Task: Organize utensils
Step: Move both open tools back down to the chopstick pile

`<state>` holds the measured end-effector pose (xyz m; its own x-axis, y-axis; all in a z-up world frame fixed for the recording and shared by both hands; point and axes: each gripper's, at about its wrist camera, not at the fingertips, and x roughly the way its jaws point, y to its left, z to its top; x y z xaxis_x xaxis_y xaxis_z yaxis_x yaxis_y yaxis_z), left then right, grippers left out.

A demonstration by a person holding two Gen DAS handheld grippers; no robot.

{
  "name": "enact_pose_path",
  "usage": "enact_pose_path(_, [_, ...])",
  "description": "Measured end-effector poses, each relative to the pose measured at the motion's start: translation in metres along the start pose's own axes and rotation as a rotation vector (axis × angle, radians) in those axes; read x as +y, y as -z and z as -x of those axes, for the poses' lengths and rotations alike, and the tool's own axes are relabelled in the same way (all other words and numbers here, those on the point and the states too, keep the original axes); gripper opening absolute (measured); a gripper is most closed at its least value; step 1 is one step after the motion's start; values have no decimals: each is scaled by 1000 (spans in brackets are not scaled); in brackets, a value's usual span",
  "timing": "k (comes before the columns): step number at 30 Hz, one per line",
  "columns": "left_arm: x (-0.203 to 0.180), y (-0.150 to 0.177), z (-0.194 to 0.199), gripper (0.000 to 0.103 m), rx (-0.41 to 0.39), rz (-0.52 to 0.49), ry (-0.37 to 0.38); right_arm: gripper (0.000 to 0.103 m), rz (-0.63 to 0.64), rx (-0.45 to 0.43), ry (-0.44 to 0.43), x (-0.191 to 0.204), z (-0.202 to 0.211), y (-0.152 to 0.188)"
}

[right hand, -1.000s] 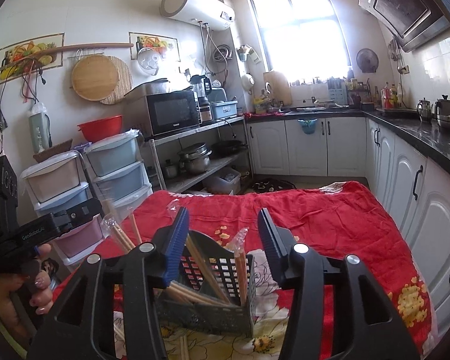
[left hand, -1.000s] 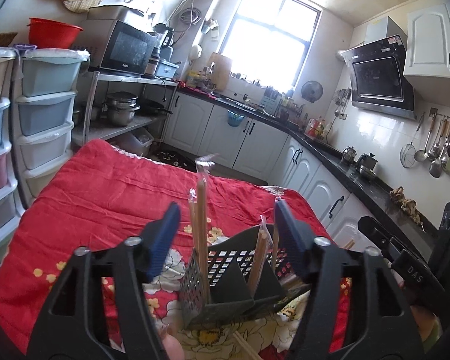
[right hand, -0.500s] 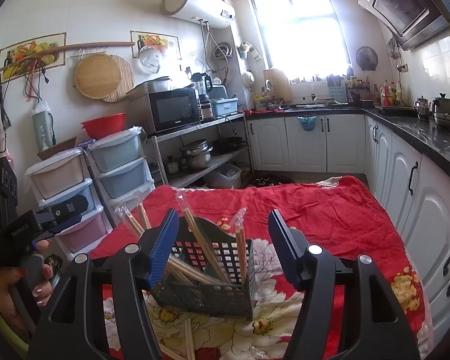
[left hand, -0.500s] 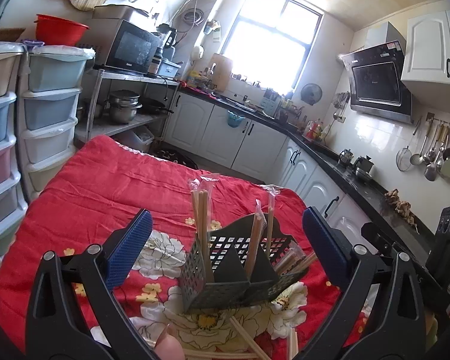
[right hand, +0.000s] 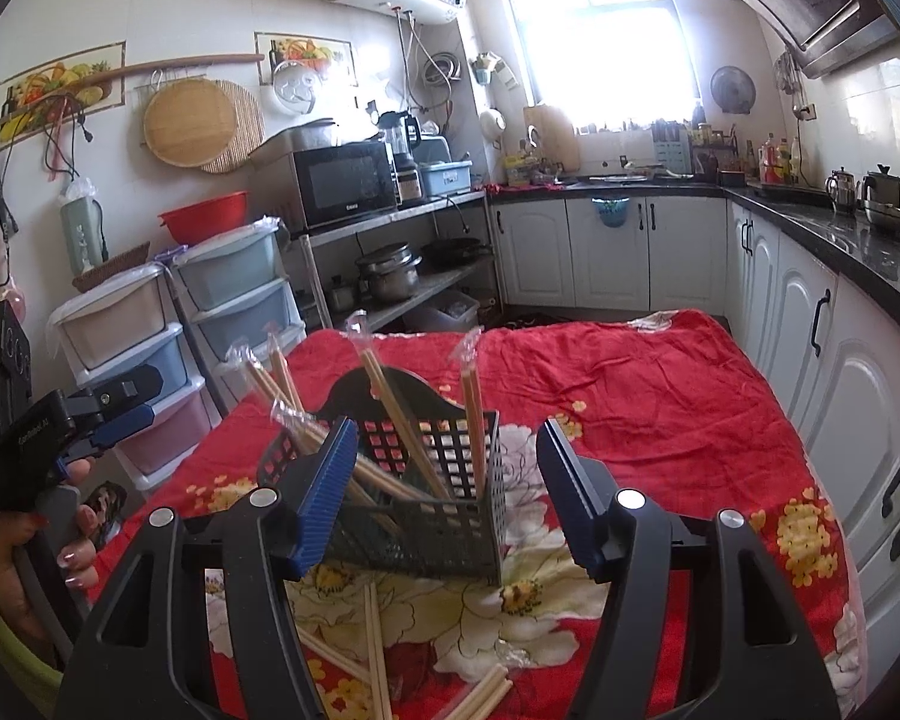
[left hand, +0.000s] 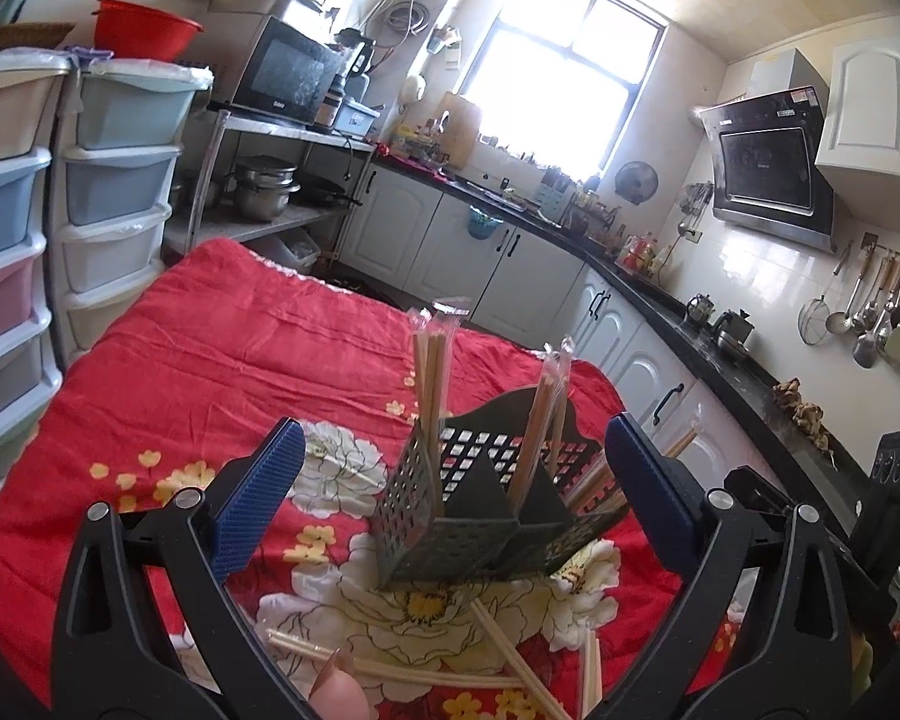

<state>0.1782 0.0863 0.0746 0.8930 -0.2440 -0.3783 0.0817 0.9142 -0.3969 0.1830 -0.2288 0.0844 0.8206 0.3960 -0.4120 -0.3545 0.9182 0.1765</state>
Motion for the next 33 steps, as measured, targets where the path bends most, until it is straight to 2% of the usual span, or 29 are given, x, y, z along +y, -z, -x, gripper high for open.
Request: enact_pose_path(33, [29, 52, -9, 92, 141, 49, -71, 60, 36, 236, -28, 9, -23, 65])
